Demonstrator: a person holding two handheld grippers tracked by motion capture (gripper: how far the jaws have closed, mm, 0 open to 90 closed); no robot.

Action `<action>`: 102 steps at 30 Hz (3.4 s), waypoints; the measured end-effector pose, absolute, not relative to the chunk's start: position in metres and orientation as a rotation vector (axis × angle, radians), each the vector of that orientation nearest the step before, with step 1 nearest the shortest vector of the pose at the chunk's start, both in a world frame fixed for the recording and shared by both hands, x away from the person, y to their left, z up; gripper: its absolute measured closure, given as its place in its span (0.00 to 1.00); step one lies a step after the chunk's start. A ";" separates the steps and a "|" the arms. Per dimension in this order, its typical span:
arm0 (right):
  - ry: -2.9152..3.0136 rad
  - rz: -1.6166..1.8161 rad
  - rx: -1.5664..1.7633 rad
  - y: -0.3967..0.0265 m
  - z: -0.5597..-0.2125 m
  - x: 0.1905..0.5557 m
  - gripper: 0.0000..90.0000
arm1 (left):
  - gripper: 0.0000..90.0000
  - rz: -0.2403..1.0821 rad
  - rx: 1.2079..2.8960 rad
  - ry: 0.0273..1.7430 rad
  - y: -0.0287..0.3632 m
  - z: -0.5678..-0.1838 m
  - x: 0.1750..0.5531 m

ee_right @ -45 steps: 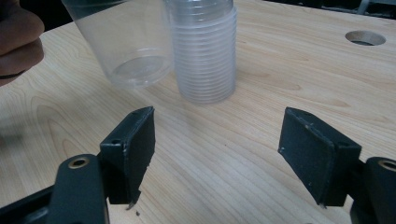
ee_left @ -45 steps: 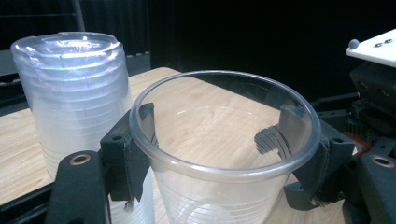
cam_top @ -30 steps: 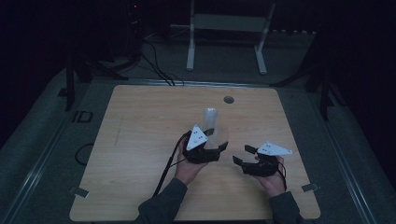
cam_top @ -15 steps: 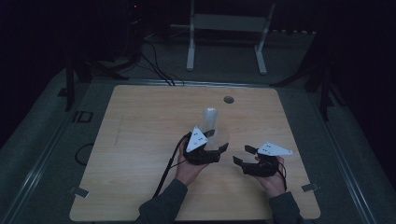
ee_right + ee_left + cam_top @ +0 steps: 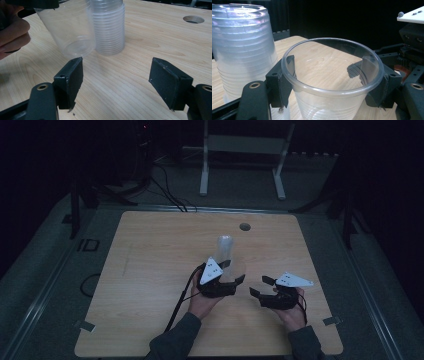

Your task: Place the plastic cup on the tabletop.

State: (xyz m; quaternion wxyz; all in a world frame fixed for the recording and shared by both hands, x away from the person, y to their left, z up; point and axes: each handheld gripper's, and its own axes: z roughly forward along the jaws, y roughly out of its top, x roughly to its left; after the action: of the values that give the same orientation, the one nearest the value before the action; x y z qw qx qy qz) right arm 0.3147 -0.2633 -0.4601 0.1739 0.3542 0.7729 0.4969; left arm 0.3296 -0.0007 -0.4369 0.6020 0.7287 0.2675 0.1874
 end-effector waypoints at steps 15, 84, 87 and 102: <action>2.196 1.406 1.009 -0.262 -0.461 0.314 0.30 | 0.32 0.432 1.693 0.620 -0.001 -0.444 0.330; 2.190 1.404 1.018 -0.266 -0.461 0.313 0.30 | 0.32 0.434 1.747 0.652 -0.012 -0.476 0.333; 2.189 1.406 1.019 -0.266 -0.461 0.313 0.30 | 0.32 0.434 1.752 0.655 -0.012 -0.478 0.333; 2.186 1.407 1.020 -0.266 -0.461 0.313 0.30 | 0.31 0.448 1.787 0.654 -0.016 -0.485 0.336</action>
State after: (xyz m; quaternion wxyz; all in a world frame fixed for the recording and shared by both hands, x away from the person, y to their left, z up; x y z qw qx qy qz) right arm 0.3133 -0.2664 -0.4612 0.1736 0.3596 0.7710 0.4961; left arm 0.3355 -0.0161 -0.4849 0.5591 0.7580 0.2771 0.1899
